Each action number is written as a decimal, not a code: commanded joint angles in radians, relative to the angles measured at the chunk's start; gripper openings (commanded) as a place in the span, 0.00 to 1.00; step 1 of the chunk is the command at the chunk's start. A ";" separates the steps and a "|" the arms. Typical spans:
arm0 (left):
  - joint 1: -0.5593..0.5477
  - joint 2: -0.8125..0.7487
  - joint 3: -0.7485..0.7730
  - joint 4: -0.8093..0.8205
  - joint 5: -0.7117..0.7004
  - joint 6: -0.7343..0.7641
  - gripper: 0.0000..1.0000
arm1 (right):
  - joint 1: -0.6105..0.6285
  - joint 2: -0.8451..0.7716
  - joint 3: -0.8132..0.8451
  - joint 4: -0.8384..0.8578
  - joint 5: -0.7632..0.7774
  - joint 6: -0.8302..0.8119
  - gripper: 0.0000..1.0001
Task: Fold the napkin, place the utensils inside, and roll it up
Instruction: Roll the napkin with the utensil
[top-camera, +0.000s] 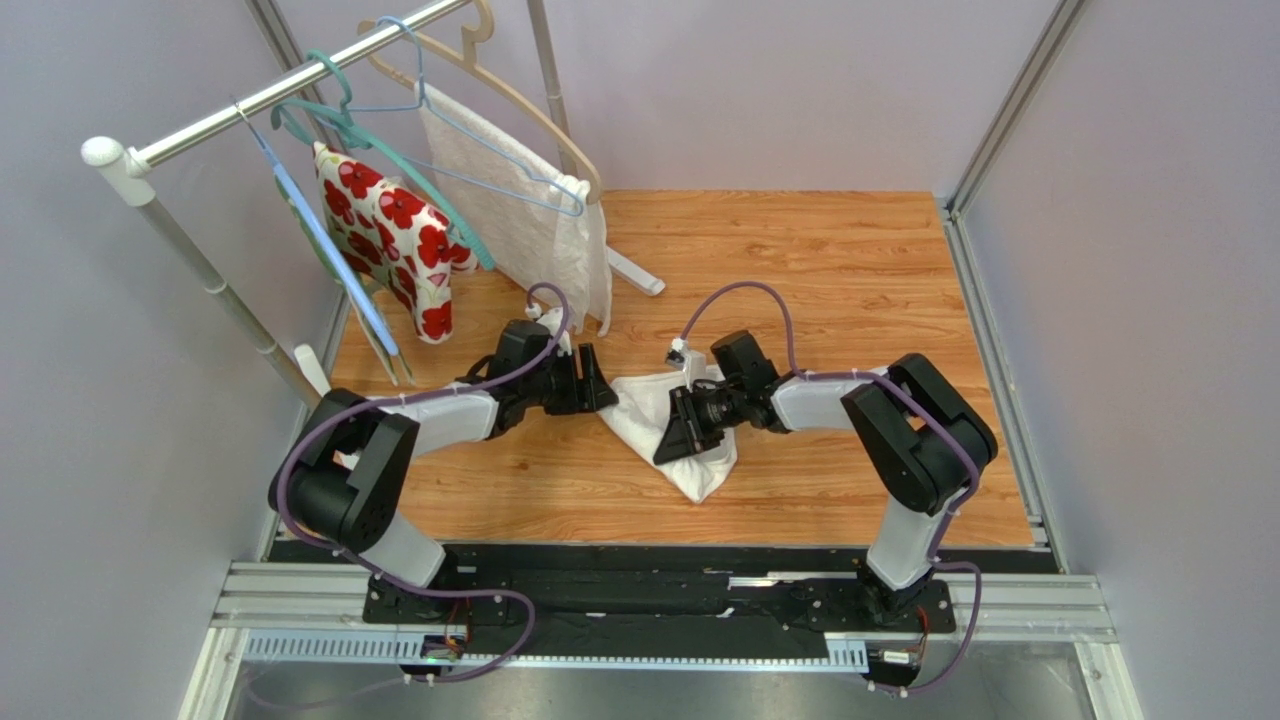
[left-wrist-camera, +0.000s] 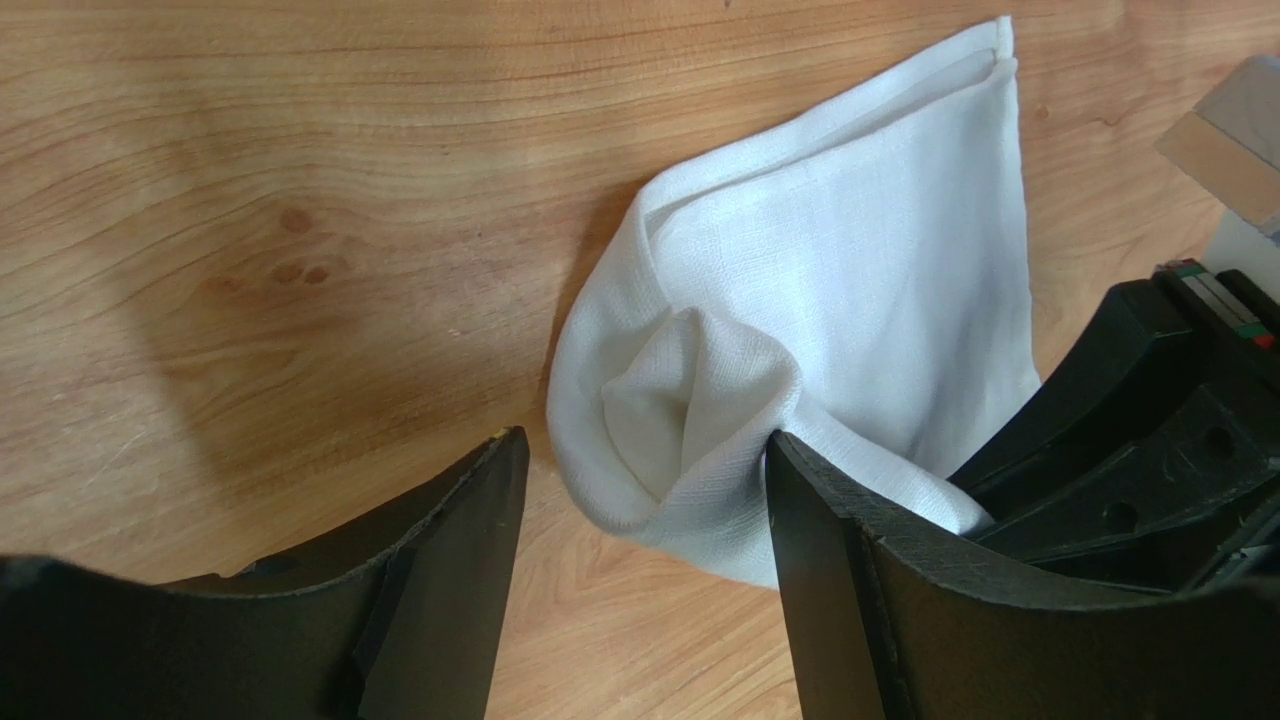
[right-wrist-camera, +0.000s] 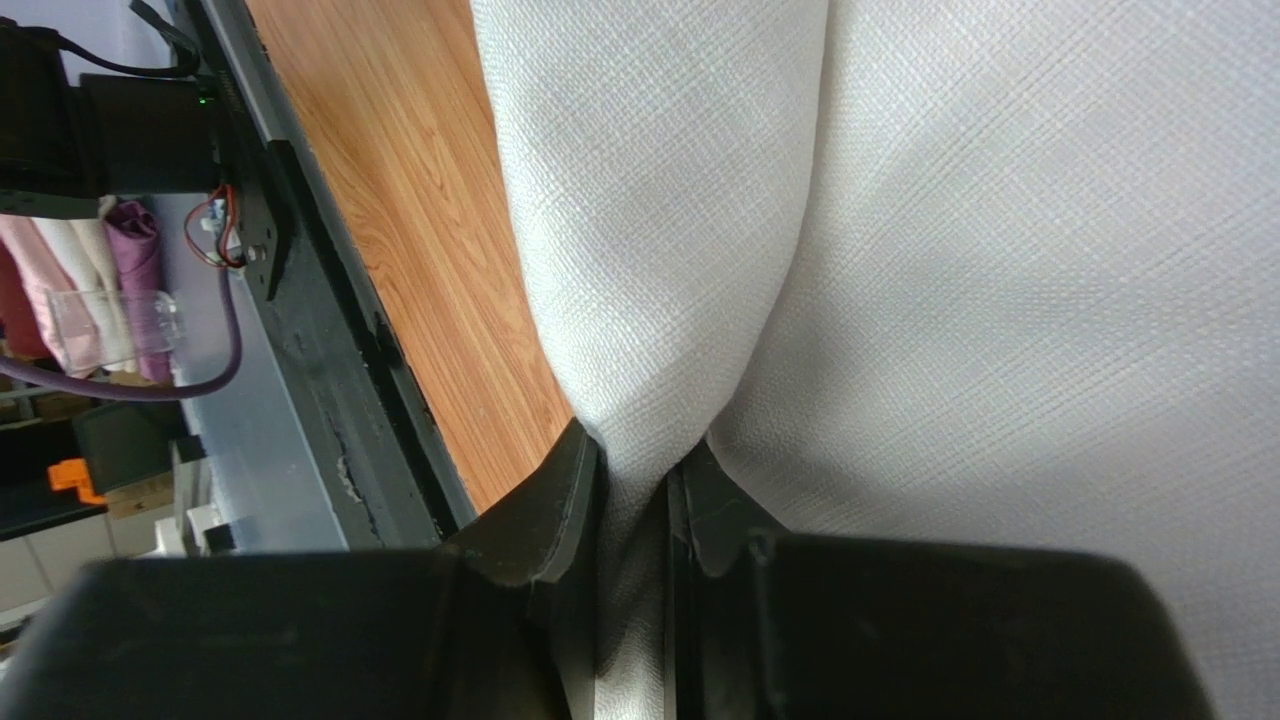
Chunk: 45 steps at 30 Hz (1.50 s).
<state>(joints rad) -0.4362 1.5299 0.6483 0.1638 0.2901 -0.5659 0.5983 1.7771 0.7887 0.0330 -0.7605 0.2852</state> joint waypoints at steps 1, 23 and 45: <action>0.016 0.039 0.025 0.135 0.066 -0.048 0.68 | -0.005 0.093 -0.025 -0.097 0.040 -0.026 0.03; 0.037 0.208 0.091 0.118 0.228 -0.046 0.33 | -0.017 0.100 0.023 -0.143 0.061 -0.044 0.04; 0.037 0.144 0.088 -0.058 0.178 -0.015 0.00 | 0.208 -0.284 0.202 -0.407 0.651 -0.175 0.56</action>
<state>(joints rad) -0.3969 1.6943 0.7227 0.1810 0.4805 -0.6022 0.6609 1.5803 0.9592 -0.3515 -0.4240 0.1864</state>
